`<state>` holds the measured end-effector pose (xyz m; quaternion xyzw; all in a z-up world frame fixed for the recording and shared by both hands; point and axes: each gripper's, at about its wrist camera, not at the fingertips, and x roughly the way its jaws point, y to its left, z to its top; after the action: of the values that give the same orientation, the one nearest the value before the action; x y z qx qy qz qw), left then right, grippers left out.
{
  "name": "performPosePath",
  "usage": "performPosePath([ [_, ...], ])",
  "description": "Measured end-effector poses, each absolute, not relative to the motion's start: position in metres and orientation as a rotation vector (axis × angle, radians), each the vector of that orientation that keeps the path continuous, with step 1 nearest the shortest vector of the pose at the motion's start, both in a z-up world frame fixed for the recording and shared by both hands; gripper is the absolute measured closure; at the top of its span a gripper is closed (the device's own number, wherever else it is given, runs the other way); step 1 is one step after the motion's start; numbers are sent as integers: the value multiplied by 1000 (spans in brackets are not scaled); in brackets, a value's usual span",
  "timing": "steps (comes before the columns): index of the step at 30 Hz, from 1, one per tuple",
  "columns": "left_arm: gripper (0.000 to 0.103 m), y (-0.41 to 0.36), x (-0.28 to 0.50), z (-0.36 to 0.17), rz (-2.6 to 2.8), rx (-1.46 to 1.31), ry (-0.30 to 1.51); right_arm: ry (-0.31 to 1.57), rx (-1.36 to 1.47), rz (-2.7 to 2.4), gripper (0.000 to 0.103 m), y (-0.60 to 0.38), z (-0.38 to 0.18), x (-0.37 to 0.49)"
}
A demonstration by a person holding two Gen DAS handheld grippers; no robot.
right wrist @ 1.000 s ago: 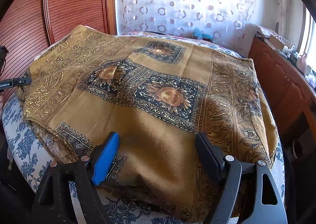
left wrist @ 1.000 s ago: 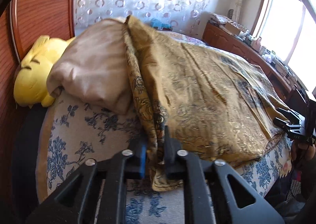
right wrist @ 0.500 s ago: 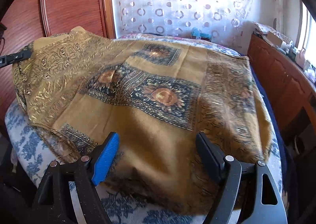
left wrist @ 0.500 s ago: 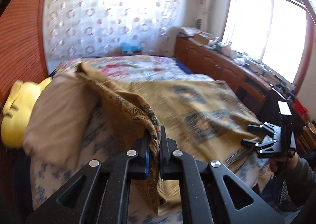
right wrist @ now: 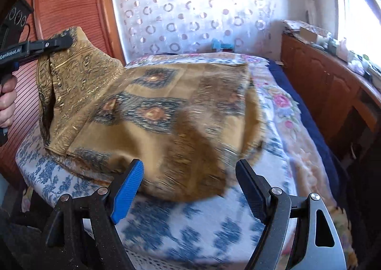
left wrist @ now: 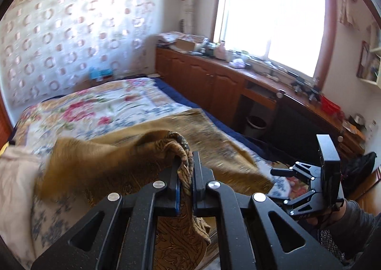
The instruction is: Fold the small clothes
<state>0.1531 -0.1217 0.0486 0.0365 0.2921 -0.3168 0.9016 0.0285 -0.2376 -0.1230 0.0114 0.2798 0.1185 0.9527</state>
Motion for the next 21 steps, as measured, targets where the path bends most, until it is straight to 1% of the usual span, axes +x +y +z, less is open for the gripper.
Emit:
performPosePath([
  [7, 96, -172, 161, 59, -716, 129, 606, 557, 74, 211, 22, -262, -125, 16],
  [14, 96, -207, 161, 69, -760, 156, 607, 541, 100, 197, 22, -275, -125, 9],
  [21, 96, -232, 167, 59, -773, 156, 623, 538, 121, 190, 22, -285, -125, 3],
])
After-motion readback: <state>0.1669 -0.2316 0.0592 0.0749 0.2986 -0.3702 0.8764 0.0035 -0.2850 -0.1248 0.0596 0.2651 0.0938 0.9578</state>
